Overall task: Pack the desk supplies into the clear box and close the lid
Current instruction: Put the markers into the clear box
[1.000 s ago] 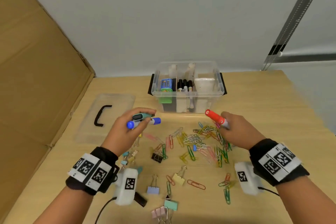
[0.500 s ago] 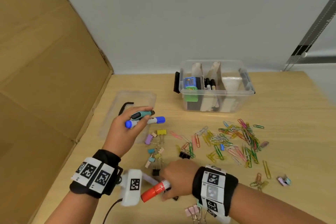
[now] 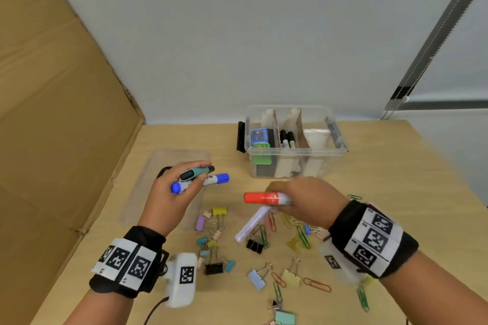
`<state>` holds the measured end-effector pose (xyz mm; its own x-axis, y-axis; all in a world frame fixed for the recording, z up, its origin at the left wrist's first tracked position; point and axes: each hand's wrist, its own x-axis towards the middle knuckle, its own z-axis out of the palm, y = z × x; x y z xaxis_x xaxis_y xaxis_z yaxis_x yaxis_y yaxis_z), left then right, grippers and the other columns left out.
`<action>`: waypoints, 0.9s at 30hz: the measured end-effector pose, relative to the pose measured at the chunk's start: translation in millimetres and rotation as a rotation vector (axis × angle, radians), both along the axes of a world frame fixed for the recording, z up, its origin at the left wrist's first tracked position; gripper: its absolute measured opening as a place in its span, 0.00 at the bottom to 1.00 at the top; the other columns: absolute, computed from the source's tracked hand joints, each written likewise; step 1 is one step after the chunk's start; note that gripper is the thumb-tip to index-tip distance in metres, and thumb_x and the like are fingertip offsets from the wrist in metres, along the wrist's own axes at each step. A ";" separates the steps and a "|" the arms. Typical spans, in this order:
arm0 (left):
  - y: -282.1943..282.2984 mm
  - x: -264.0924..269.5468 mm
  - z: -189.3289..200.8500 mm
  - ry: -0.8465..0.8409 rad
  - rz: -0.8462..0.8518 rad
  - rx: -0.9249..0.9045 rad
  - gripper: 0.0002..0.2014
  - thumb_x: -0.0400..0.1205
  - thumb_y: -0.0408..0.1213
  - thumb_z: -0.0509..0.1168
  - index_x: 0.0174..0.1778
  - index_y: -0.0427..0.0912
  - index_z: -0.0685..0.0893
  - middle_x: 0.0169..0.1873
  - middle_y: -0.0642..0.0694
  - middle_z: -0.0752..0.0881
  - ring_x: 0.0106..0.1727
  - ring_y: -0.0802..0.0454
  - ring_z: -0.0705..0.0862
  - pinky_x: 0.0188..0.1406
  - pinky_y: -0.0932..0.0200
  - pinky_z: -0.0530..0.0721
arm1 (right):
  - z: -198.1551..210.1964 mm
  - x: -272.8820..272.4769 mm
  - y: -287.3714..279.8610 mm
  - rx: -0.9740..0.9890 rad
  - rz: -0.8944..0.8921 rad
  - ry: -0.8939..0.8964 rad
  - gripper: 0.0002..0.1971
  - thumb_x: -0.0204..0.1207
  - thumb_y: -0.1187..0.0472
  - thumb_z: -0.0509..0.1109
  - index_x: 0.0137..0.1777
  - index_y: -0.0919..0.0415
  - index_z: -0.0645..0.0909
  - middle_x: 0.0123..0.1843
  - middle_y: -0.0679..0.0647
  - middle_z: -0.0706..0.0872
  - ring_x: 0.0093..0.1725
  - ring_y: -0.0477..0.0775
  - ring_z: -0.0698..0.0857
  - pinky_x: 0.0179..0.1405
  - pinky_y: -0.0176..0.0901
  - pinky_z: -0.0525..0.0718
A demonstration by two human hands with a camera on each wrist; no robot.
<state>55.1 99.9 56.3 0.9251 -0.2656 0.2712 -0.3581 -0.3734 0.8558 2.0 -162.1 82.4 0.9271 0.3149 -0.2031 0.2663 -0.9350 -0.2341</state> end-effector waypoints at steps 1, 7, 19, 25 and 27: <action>-3.9 0.0 0.3 -0.003 -0.001 -0.012 0.12 0.81 0.36 0.66 0.58 0.51 0.87 0.55 0.57 0.88 0.61 0.58 0.84 0.61 0.58 0.80 | 10.3 6.1 -11.3 0.028 -0.046 -0.017 0.12 0.81 0.46 0.62 0.62 0.42 0.78 0.47 0.44 0.86 0.40 0.44 0.82 0.44 0.37 0.80; -24.9 -3.5 -0.1 -0.006 0.000 -0.028 0.12 0.81 0.34 0.66 0.58 0.51 0.86 0.55 0.58 0.88 0.60 0.63 0.83 0.59 0.72 0.78 | 57.2 72.3 -73.9 0.056 -0.215 -0.131 0.04 0.77 0.53 0.70 0.51 0.45 0.82 0.43 0.46 0.87 0.42 0.49 0.84 0.45 0.46 0.82; -42.2 -8.4 0.5 -0.014 0.043 -0.046 0.12 0.81 0.33 0.66 0.57 0.51 0.87 0.55 0.59 0.88 0.61 0.63 0.83 0.59 0.75 0.77 | 41.2 195.2 -79.0 -0.282 -0.121 0.043 0.08 0.69 0.65 0.71 0.46 0.52 0.84 0.46 0.50 0.88 0.47 0.57 0.85 0.46 0.47 0.83; -41.2 -9.3 0.3 0.022 0.046 -0.063 0.13 0.81 0.34 0.66 0.58 0.52 0.87 0.56 0.58 0.87 0.63 0.60 0.83 0.63 0.66 0.79 | 34.3 206.1 -78.9 -0.288 -0.093 0.105 0.12 0.70 0.63 0.73 0.32 0.47 0.77 0.37 0.50 0.85 0.41 0.56 0.84 0.40 0.42 0.81; -41.3 -8.4 -0.1 0.025 0.045 -0.053 0.13 0.81 0.34 0.66 0.58 0.52 0.86 0.56 0.58 0.87 0.63 0.60 0.82 0.64 0.65 0.79 | 38.1 201.1 -79.4 -0.236 -0.117 0.145 0.07 0.71 0.62 0.76 0.40 0.50 0.80 0.37 0.49 0.83 0.36 0.53 0.81 0.30 0.37 0.75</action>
<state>46.7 58.5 56.2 0.9425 -0.2096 0.2603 -0.3200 -0.3421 0.8835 203.1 -241.5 120.5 0.9102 0.1359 -0.3913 0.1329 -0.9905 -0.0348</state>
